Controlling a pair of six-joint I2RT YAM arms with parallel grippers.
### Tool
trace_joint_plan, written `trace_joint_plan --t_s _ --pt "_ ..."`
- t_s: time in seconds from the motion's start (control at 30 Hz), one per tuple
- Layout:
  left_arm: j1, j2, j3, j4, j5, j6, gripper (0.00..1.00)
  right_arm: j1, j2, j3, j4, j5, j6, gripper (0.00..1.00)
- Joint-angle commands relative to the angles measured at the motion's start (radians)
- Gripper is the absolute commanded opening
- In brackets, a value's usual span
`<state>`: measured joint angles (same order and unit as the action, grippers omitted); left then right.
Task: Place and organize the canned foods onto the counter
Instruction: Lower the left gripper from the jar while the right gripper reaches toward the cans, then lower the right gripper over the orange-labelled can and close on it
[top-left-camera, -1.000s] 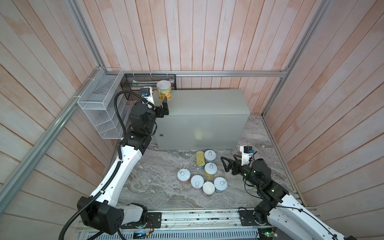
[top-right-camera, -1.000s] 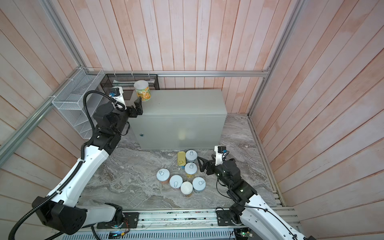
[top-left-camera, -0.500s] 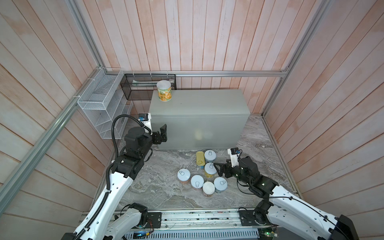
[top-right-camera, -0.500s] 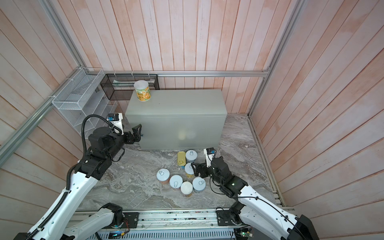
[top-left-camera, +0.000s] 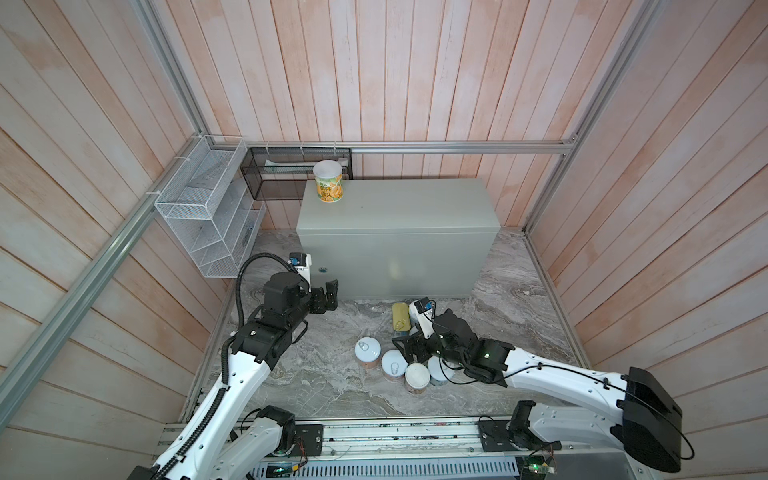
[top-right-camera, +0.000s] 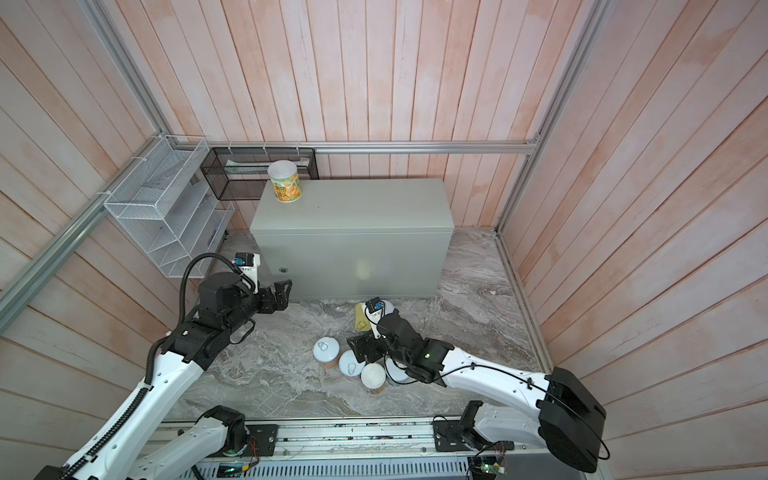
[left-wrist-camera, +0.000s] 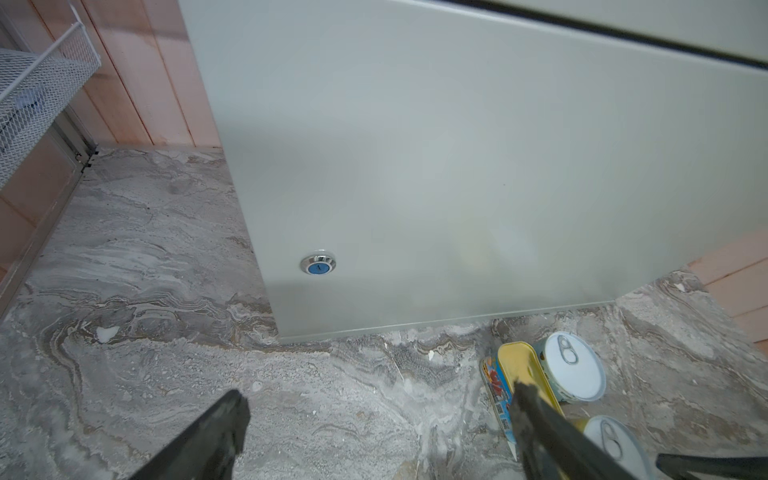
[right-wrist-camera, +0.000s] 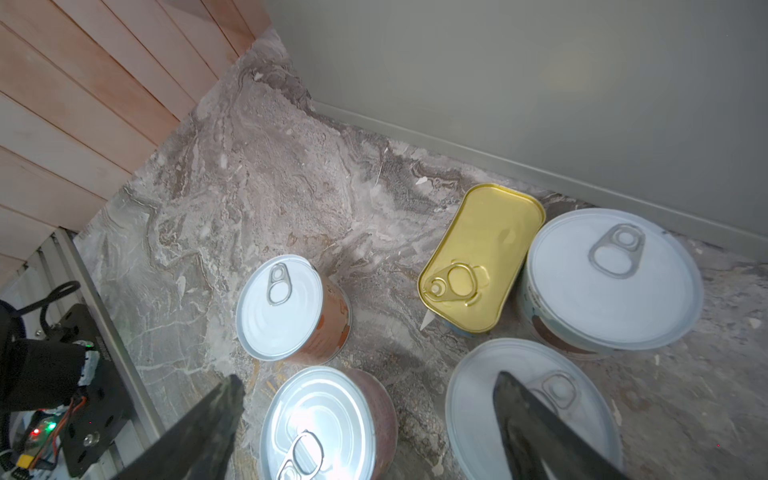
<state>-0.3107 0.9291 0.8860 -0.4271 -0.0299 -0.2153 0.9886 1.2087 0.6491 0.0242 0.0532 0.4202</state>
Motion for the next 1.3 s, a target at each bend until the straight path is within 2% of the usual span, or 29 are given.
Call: trace_joint_plan --t_s 0.0,0.23,0.43,0.9,1.27 --pt "0.006 -0.009 -0.007 -0.001 0.007 -0.010 1.00 0.015 0.067 0.048 0.031 -0.041 -0.047 0.93" --pt "0.092 -0.016 -0.025 0.045 0.114 -0.036 1.00 0.031 0.181 0.073 0.081 -0.108 -0.068 0.93" --pt "0.127 0.004 -0.026 0.060 0.181 -0.044 1.00 0.061 0.238 0.113 0.091 -0.094 -0.070 0.91" --pt "0.135 -0.058 -0.052 0.070 0.181 -0.053 1.00 0.122 0.356 0.226 0.035 -0.050 -0.110 0.89" --pt "0.135 -0.065 -0.053 0.063 0.185 -0.050 1.00 0.159 0.490 0.386 -0.177 0.022 -0.122 0.89"
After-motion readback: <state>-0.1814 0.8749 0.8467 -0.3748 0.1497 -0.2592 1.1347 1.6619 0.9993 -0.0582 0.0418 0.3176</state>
